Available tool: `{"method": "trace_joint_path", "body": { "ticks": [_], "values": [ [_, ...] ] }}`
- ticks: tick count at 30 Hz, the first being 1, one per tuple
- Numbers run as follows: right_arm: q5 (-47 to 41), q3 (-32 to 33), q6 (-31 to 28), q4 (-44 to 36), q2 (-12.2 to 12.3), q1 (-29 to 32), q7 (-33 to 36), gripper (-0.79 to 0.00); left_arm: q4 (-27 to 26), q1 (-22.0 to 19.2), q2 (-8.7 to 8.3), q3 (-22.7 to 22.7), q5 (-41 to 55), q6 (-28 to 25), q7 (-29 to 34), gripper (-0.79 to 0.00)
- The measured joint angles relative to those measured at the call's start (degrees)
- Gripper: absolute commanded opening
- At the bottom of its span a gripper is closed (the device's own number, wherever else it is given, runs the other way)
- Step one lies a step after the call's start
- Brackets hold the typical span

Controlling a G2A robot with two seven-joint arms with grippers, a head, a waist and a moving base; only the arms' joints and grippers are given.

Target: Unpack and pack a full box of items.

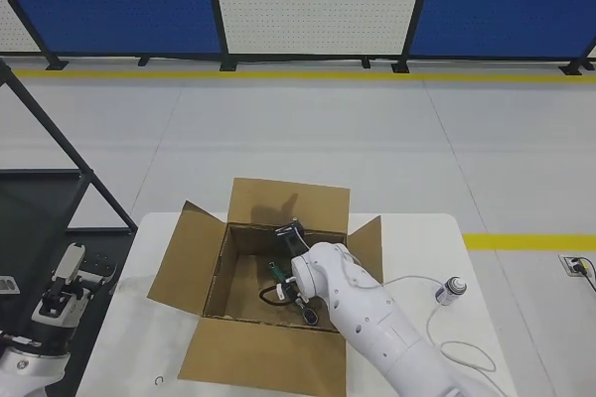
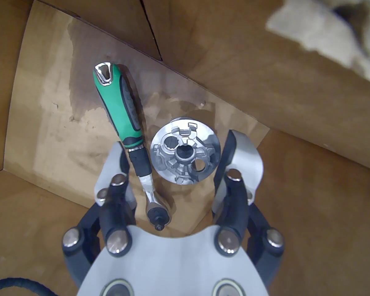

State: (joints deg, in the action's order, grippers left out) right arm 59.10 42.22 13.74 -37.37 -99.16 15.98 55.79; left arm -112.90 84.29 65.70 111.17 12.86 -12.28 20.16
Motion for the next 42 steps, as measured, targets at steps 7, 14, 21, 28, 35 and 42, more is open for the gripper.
{"method": "trace_joint_path", "body": {
  "ticks": [7, 14, 21, 28, 35, 42],
  "values": [
    [-0.54, 0.03, -0.46, 3.11, -1.08, -1.10, -0.62, -0.545, 0.00, 0.00, 0.00, 0.00, 0.00, 0.00, 0.00, 0.000],
    [-0.03, 0.56, -0.84, 3.17, -1.43, -1.50, -1.20, -0.785, 0.00, 0.00, 0.00, 0.00, 0.00, 0.00, 0.00, 0.000],
    [2.86, 2.23, -0.54, -3.03, -0.15, 0.48, 0.14, -0.785, 0.00, 0.00, 0.00, 0.00, 0.00, 0.00, 0.00, 0.000],
    [9.04, 6.99, -2.80, -20.31, 3.55, 7.50, 5.58, -0.785, 0.00, 0.00, 0.00, 0.00, 0.00, 0.00, 0.00, 0.000],
    [15.17, 15.10, -10.81, -46.93, 7.89, 20.95, 11.05, -0.785, 0.00, 0.00, 0.00, 0.00, 0.00, 0.00, 0.00, 0.000],
    [14.15, 19.26, -14.93, -57.50, 9.14, 26.95, 11.57, -0.785, 0.00, 0.00, 0.00, 0.00, 0.00, 0.00, 0.00, 0.000]
  ]
}}
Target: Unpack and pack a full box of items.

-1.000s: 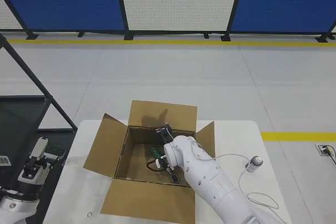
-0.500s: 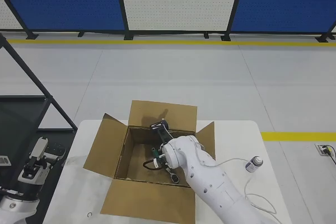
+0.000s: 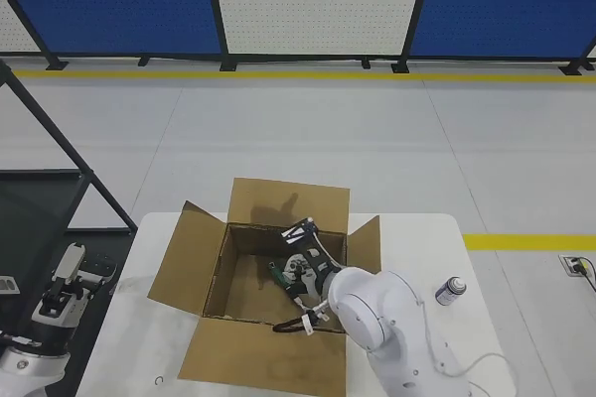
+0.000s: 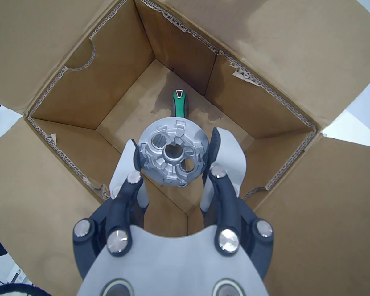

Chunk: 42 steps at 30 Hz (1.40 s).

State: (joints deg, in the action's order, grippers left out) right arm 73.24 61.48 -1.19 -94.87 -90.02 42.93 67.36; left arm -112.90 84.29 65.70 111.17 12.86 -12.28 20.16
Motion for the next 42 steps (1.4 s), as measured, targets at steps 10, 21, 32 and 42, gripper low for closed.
{"method": "trace_joint_path", "body": {
  "ticks": [10, 21, 32, 42],
  "values": [
    [0.02, -0.04, 0.07, 0.11, -0.01, 0.07, -0.24, -0.785, 0.00, 0.00, 0.00, 0.00, 0.00, 0.00, 0.00, 0.000],
    [-3.90, 5.14, -2.88, -18.09, 1.23, 7.10, -2.02, -0.785, 0.00, 0.00, 0.00, 0.00, 0.00, 0.00, 0.00, 0.000],
    [-4.26, 17.68, -2.69, -39.71, 3.17, 21.04, -5.06, -0.785, 0.00, 0.00, 0.00, 0.00, 0.00, 0.00, 0.00, 0.000],
    [-5.99, 30.91, -1.48, -39.78, 4.50, 28.03, -7.14, -0.785, 0.00, 0.00, 0.00, 0.00, 0.00, 0.00, 0.00, 0.000]
  ]
}}
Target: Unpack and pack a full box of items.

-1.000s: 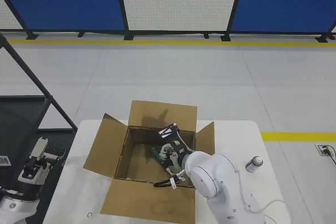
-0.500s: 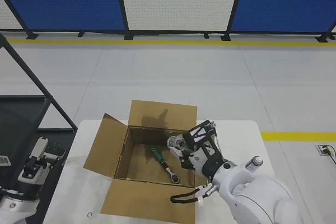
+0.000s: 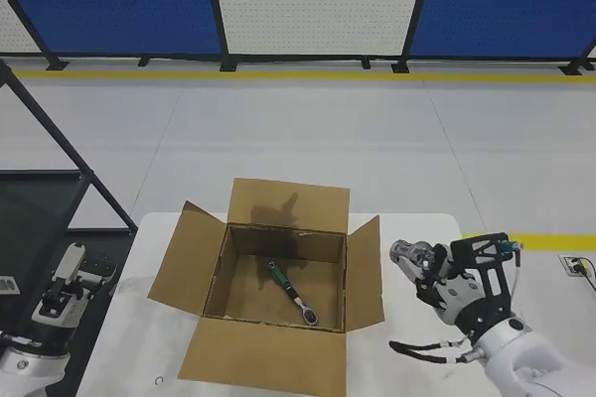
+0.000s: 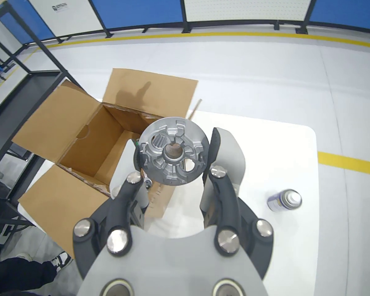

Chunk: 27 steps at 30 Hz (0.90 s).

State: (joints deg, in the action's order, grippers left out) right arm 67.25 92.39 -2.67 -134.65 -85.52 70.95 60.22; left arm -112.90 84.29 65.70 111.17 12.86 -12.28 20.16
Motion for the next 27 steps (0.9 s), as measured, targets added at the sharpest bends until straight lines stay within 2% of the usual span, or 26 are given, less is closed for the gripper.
{"method": "trace_joint_path", "body": {
  "ticks": [5, 10, 20, 27],
  "values": [
    [2.41, 2.31, 2.38, 0.00, 0.56, 2.82, 4.45, -0.785, 0.00, 0.00, 0.00, 0.00, 0.00, 0.00, 0.00, 0.000],
    [5.96, 1.43, 3.89, 2.77, 0.99, 3.64, 8.69, -0.785, 0.00, 0.00, 0.00, 0.00, 0.00, 0.00, 0.00, 0.000],
    [11.56, -3.59, 6.62, 18.47, 1.46, -3.75, 10.96, -0.785, 0.00, 0.00, 0.00, 0.00, 0.00, 0.00, 0.00, 0.000],
    [14.01, -4.50, 9.40, 26.75, 1.62, -7.76, 10.68, -0.785, 0.00, 0.00, 0.00, 0.00, 0.00, 0.00, 0.00, 0.000]
  ]
}}
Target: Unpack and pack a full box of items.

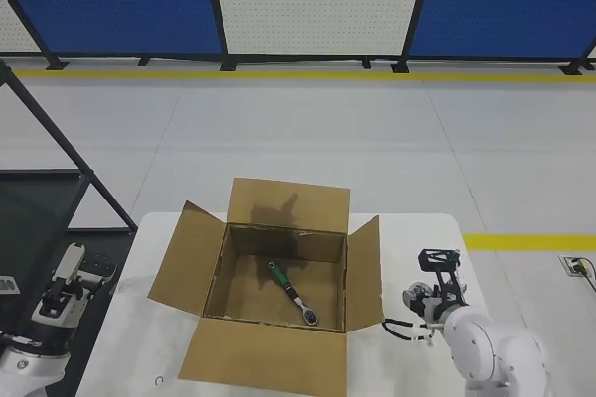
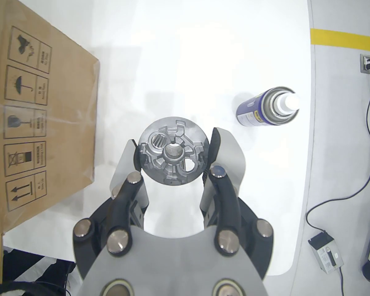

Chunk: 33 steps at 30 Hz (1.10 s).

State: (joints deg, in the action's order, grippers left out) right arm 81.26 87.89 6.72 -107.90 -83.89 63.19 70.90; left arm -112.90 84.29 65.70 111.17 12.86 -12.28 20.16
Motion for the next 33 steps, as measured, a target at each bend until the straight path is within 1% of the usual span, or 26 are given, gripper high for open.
{"method": "trace_joint_path", "body": {
  "ticks": [9, 20, 33],
  "values": [
    [0.58, -0.81, 1.13, 6.47, 0.23, -2.35, -1.14, -0.785, 0.00, 0.00, 0.00, 0.00, 0.00, 0.00, 0.00, 0.000],
    [4.55, -3.87, 4.54, 14.22, 0.15, -6.41, -1.22, -0.785, 0.00, 0.00, 0.00, 0.00, 0.00, 0.00, 0.00, 0.000],
    [3.46, -2.27, 6.13, 20.27, 0.41, -8.43, -2.99, -0.785, 0.00, 0.00, 0.00, 0.00, 0.00, 0.00, 0.00, 0.000]
  ]
}}
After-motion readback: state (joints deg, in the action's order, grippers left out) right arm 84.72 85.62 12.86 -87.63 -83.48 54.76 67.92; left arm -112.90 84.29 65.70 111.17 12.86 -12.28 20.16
